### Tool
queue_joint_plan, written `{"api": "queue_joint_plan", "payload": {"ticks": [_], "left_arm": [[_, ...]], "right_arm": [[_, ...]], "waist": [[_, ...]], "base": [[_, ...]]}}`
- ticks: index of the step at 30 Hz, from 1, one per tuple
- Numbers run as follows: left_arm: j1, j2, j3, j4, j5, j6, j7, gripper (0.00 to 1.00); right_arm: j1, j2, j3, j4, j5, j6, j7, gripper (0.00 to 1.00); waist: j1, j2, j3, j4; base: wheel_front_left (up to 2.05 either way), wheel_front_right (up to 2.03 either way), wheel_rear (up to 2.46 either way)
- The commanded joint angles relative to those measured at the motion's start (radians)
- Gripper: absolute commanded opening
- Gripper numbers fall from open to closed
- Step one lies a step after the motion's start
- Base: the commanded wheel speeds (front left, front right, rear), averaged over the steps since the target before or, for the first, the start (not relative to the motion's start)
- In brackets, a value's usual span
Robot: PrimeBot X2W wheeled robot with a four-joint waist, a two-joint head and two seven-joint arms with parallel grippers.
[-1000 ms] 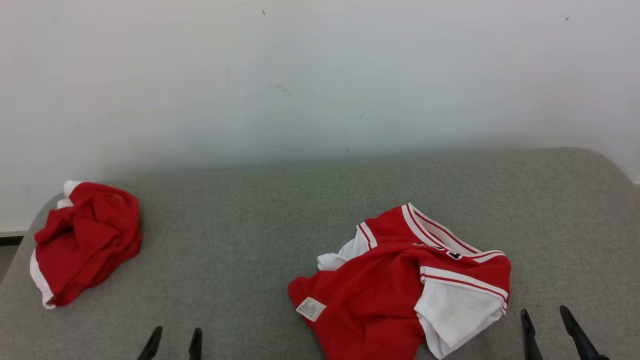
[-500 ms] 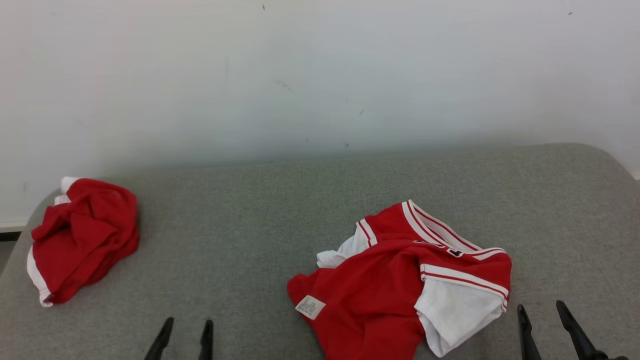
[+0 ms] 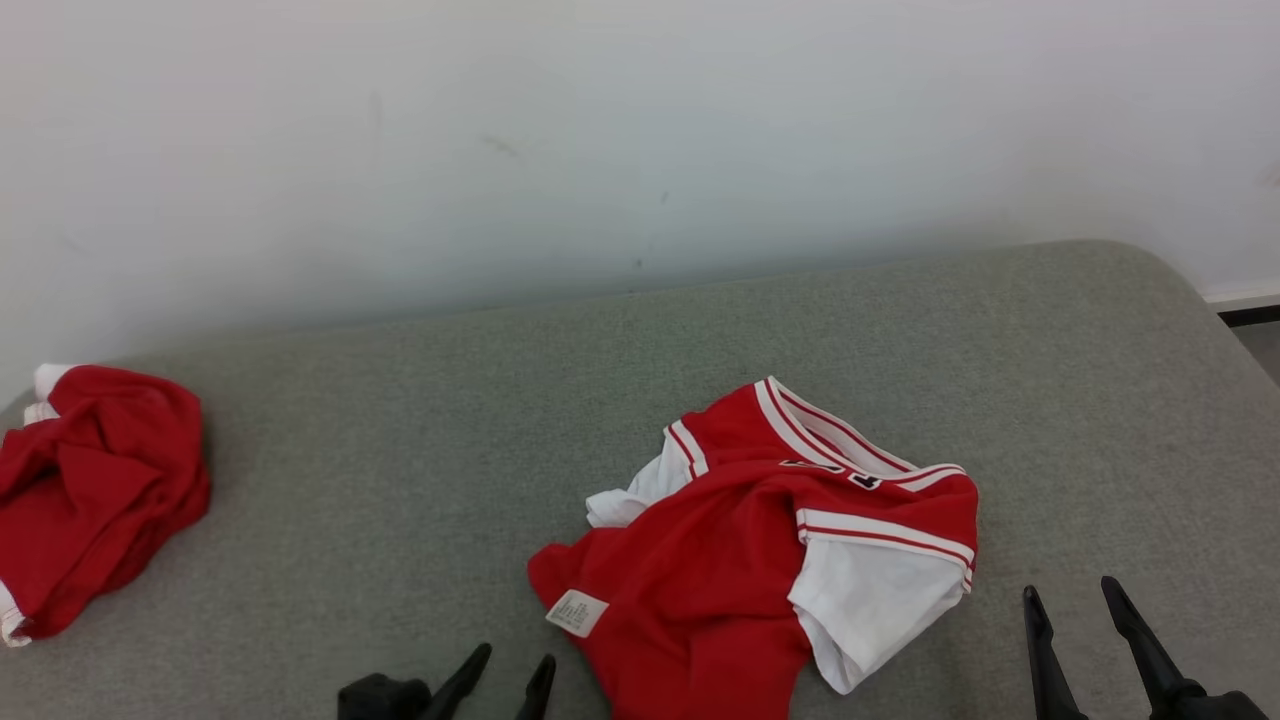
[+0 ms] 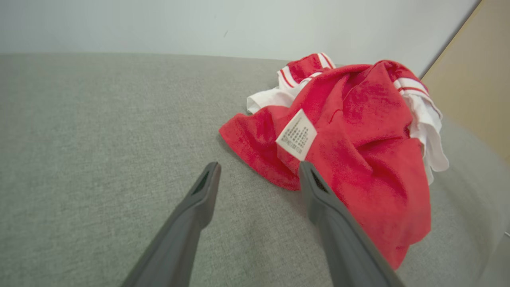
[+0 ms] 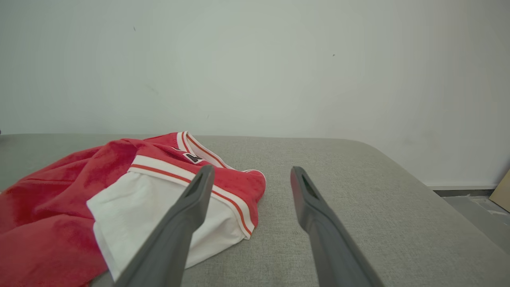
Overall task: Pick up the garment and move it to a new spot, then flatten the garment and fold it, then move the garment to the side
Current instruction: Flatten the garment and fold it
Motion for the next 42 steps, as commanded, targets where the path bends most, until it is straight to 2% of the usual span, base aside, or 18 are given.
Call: {"api": "queue_joint_plan", "payload": {"ticks": [1,4,10,19,20,21,23,26,31,36,42], "left_arm": [[-0.016,0.004,-0.021,0.018,-0.049,0.002,0.008,1.00],[-0.055,0.035,-0.092,0.049,-0.135,0.002,0.009,1.00],[-0.120,0.061,-0.188,0.082,-0.279,0.002,-0.006,1.00],[-0.232,0.078,-0.311,0.131,-0.386,0.001,-0.017,1.00],[-0.240,0.077,-0.326,0.132,-0.397,0.001,-0.019,0.96],[-0.249,0.079,-0.339,0.133,-0.404,0.001,-0.020,0.50],[-0.267,0.085,-0.352,0.137,-0.417,0.001,-0.020,0.00],[-0.289,0.099,-0.355,0.131,-0.419,0.001,-0.021,0.00],[-0.329,0.129,-0.276,0.106,-0.384,0.001,-0.022,0.00],[-0.409,0.154,-0.177,0.107,-0.300,0.008,-0.022,0.00],[-0.523,0.166,-0.107,0.115,-0.211,0.018,-0.022,0.00]], "right_arm": [[-0.009,-0.003,-0.004,-0.004,0.006,0.000,0.001,1.00],[-0.012,-0.004,-0.009,-0.005,0.004,0.000,0.001,1.00],[-0.021,-0.001,-0.009,-0.010,-0.001,0.000,0.001,1.00],[-0.047,0.006,-0.006,-0.018,-0.002,0.000,0.001,1.00],[-0.048,0.007,-0.006,-0.017,-0.002,0.000,0.001,1.00],[-0.049,0.008,-0.006,-0.017,-0.002,0.000,0.001,1.00],[-0.051,0.009,-0.007,-0.015,-0.001,0.000,0.001,1.00],[-0.053,0.011,-0.009,-0.014,0.000,0.000,0.001,1.00],[-0.051,0.012,-0.012,-0.014,0.003,0.000,0.001,1.00],[-0.054,0.014,-0.005,-0.009,0.007,0.000,0.001,1.00],[-0.061,0.014,0.002,-0.005,0.014,0.000,0.001,1.00]], "waist": [[-0.0001,-0.0001,0.010,-0.012],[-0.0001,-0.0001,0.021,-0.024],[-0.0001,-0.0001,0.043,-0.037],[-0.0001,-0.0001,0.092,-0.049],[-0.0001,-0.0001,0.095,-0.050],[-0.0001,-0.0001,0.096,-0.051],[-0.0001,-0.0001,0.099,-0.054],[-0.0001,-0.0001,0.101,-0.056],[-0.0001,-0.0001,0.095,-0.055],[-0.0001,-0.0001,0.087,-0.053],[-0.0001,-0.0001,0.085,-0.053]], "base": [[0.00,0.00,0.00],[0.00,0.00,0.00],[0.00,0.00,0.00],[0.00,0.00,0.00],[0.00,0.00,0.00],[0.00,0.00,0.00],[0.00,0.00,0.00],[0.00,0.00,0.00],[0.00,0.00,0.00],[0.00,0.00,0.00],[0.00,0.00,0.00]]}}
